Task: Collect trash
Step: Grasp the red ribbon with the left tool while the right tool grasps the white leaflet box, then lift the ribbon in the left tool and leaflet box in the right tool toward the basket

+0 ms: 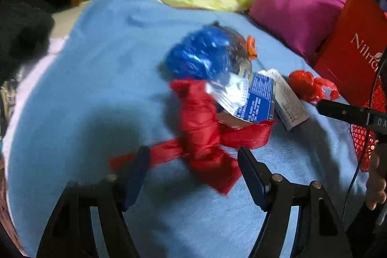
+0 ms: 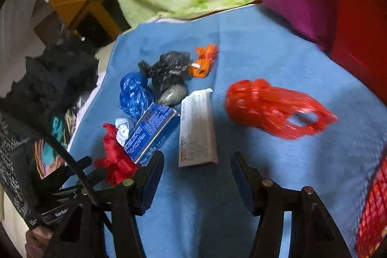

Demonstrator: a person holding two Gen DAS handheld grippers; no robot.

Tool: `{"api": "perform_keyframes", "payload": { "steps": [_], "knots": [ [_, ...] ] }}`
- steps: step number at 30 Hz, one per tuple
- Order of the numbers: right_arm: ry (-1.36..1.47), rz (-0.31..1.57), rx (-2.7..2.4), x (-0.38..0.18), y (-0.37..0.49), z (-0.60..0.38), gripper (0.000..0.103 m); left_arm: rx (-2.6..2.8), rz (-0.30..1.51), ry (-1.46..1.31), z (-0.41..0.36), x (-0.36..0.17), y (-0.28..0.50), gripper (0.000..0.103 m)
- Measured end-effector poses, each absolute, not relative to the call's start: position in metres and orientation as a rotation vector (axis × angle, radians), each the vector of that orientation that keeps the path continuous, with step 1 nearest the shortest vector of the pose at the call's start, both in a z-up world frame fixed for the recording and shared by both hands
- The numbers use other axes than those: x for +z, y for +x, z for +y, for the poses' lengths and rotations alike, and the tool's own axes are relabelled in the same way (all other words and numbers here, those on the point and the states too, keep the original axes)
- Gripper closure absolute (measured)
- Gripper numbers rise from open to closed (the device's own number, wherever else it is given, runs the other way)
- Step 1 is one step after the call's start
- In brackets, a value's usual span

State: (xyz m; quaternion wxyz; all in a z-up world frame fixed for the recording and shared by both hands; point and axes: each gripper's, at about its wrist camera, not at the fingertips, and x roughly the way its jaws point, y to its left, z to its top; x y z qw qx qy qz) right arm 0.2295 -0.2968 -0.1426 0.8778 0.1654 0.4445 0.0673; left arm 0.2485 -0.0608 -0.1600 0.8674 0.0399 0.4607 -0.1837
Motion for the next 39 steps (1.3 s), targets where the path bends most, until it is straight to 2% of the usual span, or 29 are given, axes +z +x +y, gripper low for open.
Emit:
{"api": "perform_keyframes", "payload": {
  "steps": [6,8,12,13,14,16,23,39],
  "knots": [
    [0.246,1.003,0.131,-0.162,0.259,-0.274,0.041,-0.401,1.048,0.006,-0.071,-0.176,0.265,0.031],
    [0.207,1.017,0.119,-0.166,0.265,-0.265,0.041,-0.400,1.064,0.004,-0.073,-0.181,0.268,0.048],
    [0.140,1.031,0.041,-0.178,0.279,-0.257,0.042,-0.384,1.084,-0.016,-0.071,-0.187,0.272,0.066],
    [0.138,1.028,0.029,-0.180,0.280,-0.257,0.045,-0.377,1.083,-0.020,-0.069,-0.187,0.273,0.074],
    [0.131,1.014,0.014,-0.180,0.280,-0.258,0.055,-0.372,1.085,-0.028,-0.067,-0.187,0.273,0.080],
    [0.132,1.005,0.019,-0.178,0.277,-0.260,0.055,-0.369,1.090,-0.045,-0.062,-0.187,0.273,0.083],
    [0.212,0.931,0.027,-0.154,0.242,-0.278,0.055,-0.330,1.002,-0.004,-0.052,-0.162,0.253,0.085],
    [0.367,0.725,0.127,-0.081,0.101,-0.271,0.055,-0.210,0.660,0.196,-0.062,-0.047,0.136,0.085]
  ]
}}
